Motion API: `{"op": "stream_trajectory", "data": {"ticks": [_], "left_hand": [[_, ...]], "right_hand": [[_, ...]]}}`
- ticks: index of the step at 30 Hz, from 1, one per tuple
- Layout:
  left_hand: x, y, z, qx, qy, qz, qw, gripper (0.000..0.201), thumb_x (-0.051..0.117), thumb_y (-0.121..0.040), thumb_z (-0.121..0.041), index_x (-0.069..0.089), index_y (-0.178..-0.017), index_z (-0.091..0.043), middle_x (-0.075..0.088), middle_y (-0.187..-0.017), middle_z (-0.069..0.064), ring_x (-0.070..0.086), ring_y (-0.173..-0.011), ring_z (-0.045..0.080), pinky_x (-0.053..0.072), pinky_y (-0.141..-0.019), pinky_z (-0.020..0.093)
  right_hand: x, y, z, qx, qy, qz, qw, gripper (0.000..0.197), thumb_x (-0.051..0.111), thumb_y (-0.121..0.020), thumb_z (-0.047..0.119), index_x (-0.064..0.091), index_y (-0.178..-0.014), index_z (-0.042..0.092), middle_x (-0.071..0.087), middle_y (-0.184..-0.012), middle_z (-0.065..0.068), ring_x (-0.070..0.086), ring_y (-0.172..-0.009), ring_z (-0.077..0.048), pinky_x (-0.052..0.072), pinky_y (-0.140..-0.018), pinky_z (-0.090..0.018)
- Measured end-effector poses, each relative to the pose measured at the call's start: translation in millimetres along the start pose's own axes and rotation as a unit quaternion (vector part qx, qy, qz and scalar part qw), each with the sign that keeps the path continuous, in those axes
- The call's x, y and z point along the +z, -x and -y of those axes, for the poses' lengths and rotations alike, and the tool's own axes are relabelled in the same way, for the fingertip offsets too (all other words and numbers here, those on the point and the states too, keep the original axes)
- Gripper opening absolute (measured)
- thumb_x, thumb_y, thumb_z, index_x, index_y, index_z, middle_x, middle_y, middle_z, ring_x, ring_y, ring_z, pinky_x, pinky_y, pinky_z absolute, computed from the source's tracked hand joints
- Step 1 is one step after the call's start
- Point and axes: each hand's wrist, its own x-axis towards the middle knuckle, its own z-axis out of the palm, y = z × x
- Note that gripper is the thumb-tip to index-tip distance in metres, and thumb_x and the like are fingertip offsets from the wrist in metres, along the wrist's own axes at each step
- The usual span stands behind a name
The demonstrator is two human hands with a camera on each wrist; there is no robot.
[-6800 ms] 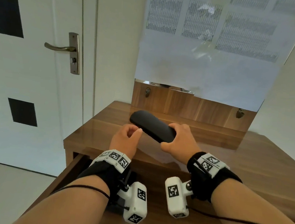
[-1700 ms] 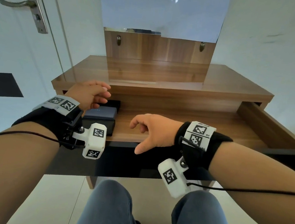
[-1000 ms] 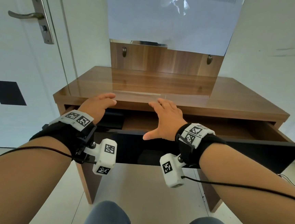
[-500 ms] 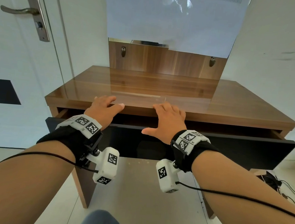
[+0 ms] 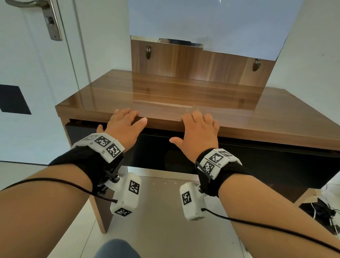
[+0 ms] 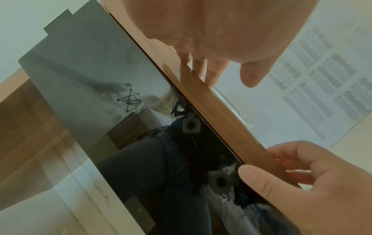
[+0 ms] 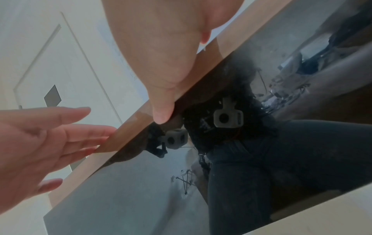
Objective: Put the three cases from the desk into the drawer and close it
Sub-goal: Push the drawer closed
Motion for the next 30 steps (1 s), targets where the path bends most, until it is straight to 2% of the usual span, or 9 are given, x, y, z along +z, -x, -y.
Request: {"op": "stream_trajectory", "data": {"ticks": [7, 14, 30], "left_hand": [[7.5, 2.0, -1.6, 0.000, 0.021, -0.032, 0.999, 0.054, 0.026, -0.092, -0.052, 0.032, -0.143, -0.034, 0.016, -0.159, -0.011, 0.003, -0.148, 0.011, 0.001, -0.119, 0.053], [15.2, 2.5, 1.9, 0.010, 0.028, -0.057, 0.998, 0.052, 0.028, -0.093, -0.050, 0.033, -0.142, -0.034, 0.015, -0.160, -0.010, 0.001, -0.149, 0.012, 0.002, -0.119, 0.053], [18.7, 2.3, 6.6, 0.022, 0.022, -0.063, 0.998, 0.053, 0.030, -0.092, -0.049, 0.030, -0.143, -0.034, 0.013, -0.160, -0.012, -0.001, -0.148, 0.010, 0.001, -0.118, 0.053]], "right_hand": [[4.9, -3.8, 5.3, 0.009, 0.010, -0.034, 0.999, 0.050, 0.063, -0.079, 0.052, 0.047, -0.111, 0.018, 0.046, -0.112, -0.004, 0.042, -0.102, -0.026, 0.032, -0.091, -0.039], [8.2, -11.3, 11.7, 0.020, 0.017, -0.049, 0.998, 0.050, 0.065, -0.080, 0.044, 0.047, -0.118, 0.015, 0.048, -0.117, -0.006, 0.044, -0.107, -0.028, 0.033, -0.095, -0.041], [8.3, -12.9, 11.9, 0.013, 0.037, -0.038, 0.999, 0.050, 0.064, -0.080, 0.044, 0.046, -0.117, 0.014, 0.047, -0.121, -0.008, 0.043, -0.111, -0.029, 0.033, -0.095, -0.042]]}}
